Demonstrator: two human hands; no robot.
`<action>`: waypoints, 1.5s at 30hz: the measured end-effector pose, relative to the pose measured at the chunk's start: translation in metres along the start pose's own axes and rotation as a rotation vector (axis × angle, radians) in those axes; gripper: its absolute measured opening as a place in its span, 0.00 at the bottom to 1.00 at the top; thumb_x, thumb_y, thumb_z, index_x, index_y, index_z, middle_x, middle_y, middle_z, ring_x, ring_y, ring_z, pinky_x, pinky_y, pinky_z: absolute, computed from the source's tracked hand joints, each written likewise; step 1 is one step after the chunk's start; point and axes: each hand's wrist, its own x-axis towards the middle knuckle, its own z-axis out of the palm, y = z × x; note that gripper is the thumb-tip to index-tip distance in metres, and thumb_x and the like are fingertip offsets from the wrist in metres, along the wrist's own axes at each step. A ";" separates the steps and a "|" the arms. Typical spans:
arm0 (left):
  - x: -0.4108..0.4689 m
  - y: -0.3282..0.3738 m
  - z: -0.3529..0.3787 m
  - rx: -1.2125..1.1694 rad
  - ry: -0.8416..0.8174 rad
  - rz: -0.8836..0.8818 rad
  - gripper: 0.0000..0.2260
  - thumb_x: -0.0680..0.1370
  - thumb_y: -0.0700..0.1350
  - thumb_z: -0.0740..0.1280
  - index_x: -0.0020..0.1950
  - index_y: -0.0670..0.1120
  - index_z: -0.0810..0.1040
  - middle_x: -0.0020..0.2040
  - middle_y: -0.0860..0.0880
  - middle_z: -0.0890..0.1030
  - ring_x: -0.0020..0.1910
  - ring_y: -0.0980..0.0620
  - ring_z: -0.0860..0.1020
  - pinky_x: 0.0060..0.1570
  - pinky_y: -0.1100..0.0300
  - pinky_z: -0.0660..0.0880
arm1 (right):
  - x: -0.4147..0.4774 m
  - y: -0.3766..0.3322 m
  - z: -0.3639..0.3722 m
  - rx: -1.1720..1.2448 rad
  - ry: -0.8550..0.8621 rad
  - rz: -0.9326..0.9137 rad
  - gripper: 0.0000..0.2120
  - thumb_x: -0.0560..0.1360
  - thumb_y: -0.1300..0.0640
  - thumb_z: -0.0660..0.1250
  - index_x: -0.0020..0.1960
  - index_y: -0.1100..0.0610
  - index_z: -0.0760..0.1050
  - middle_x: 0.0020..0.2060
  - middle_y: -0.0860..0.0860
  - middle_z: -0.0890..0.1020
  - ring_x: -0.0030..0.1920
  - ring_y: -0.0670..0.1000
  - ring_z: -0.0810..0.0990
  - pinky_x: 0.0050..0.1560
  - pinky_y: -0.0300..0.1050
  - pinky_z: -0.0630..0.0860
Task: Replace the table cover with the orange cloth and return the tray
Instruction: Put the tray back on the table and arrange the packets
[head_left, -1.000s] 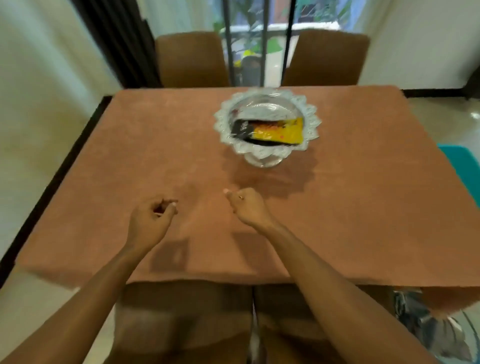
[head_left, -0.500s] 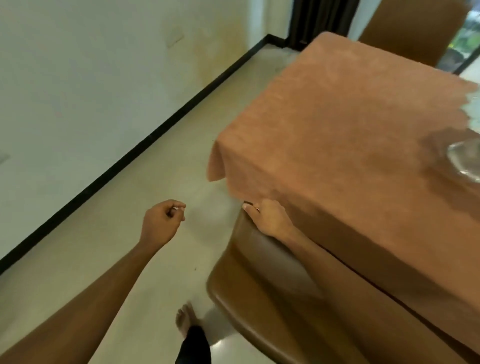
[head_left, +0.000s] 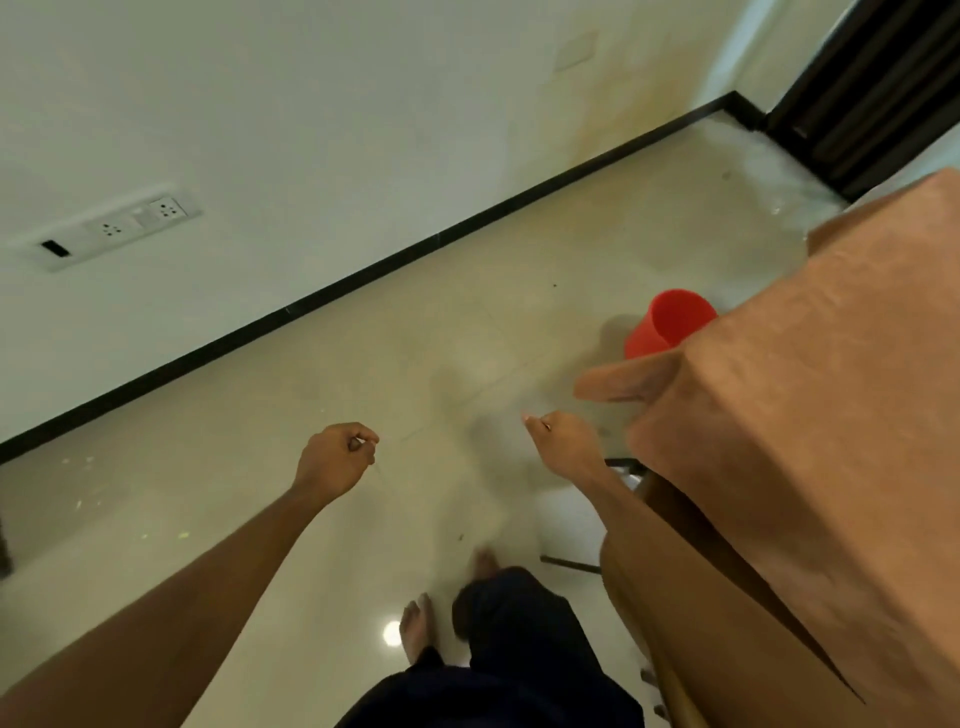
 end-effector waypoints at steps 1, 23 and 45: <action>0.009 0.001 -0.005 0.007 0.001 -0.010 0.09 0.78 0.43 0.67 0.42 0.58 0.81 0.34 0.57 0.84 0.40 0.54 0.83 0.40 0.61 0.76 | 0.011 -0.003 0.000 0.010 0.003 0.003 0.27 0.84 0.45 0.57 0.28 0.52 0.60 0.25 0.48 0.64 0.28 0.48 0.61 0.36 0.45 0.62; 0.360 0.319 0.018 0.458 -0.268 0.225 0.14 0.80 0.53 0.66 0.38 0.47 0.79 0.34 0.50 0.79 0.36 0.51 0.78 0.35 0.59 0.69 | 0.304 0.057 -0.189 0.195 -0.052 0.264 0.27 0.85 0.47 0.56 0.29 0.56 0.63 0.34 0.57 0.74 0.38 0.56 0.73 0.40 0.45 0.64; 0.521 0.669 0.333 0.671 -0.807 0.502 0.06 0.79 0.48 0.67 0.43 0.50 0.81 0.38 0.53 0.82 0.40 0.53 0.81 0.40 0.60 0.74 | 0.428 0.303 -0.303 0.729 0.062 0.850 0.24 0.85 0.45 0.56 0.31 0.49 0.63 0.38 0.57 0.77 0.44 0.60 0.76 0.47 0.51 0.74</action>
